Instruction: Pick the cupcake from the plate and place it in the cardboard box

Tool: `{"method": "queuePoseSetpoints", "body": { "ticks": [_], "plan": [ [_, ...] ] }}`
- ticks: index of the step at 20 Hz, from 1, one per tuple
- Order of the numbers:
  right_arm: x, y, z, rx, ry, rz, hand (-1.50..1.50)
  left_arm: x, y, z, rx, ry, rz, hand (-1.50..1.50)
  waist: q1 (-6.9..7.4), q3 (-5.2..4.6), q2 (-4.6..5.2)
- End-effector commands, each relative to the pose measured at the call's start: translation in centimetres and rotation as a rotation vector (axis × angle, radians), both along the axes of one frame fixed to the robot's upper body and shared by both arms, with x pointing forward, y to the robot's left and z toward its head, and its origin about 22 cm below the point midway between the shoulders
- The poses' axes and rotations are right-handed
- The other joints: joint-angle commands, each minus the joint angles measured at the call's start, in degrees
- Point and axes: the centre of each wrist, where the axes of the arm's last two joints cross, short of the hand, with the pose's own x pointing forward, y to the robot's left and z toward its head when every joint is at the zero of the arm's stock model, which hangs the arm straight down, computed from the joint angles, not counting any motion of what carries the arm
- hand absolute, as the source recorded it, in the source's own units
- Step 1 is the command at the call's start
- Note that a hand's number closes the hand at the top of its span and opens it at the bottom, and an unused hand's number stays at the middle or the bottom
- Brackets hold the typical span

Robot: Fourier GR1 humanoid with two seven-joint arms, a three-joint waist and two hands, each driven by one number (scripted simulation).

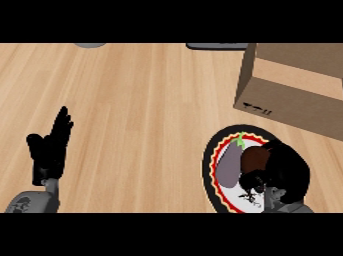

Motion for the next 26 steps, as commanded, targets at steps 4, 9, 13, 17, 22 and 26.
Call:
{"method": "queuePoseSetpoints", "body": {
  "ticks": [4, 9, 13, 17, 22, 26],
  "plan": [
    [-3.3, 5.3, -1.0, -0.024, 0.106, 0.830, 1.50, 0.6, -0.3, 0.4, 0.012, -0.001, -0.039, 0.00, 2.27, 0.16, 0.11],
    [-4.3, 3.4, 1.9, -0.064, 0.020, 1.012, 1.50, 0.7, 0.9, -0.1, -0.014, 0.001, 0.005, 0.00, -0.37, 0.10, 0.05],
    [-6.8, 1.5, 5.3, -0.094, -0.088, 1.055, 1.50, 0.4, 0.0, -0.2, -0.014, 0.010, 0.008, 0.00, -0.74, 0.10, -0.06],
    [-7.5, -0.9, 9.9, -0.111, -0.209, 1.072, 1.50, -0.3, 0.0, 0.1, 0.009, 0.004, 0.020, 0.00, -0.70, 0.12, -0.09],
    [-11.1, -1.7, 15.8, -0.089, -0.372, 1.014, 1.50, -0.1, 1.6, 0.9, 0.006, 0.009, 0.018, 0.00, -0.69, 0.07, -0.07],
    [-10.8, -2.4, 17.8, -0.102, -0.469, 0.960, 1.50, 0.4, -0.2, 0.5, 0.003, 0.009, 0.022, 0.00, -1.05, 0.06, -0.04]
  ]
}}
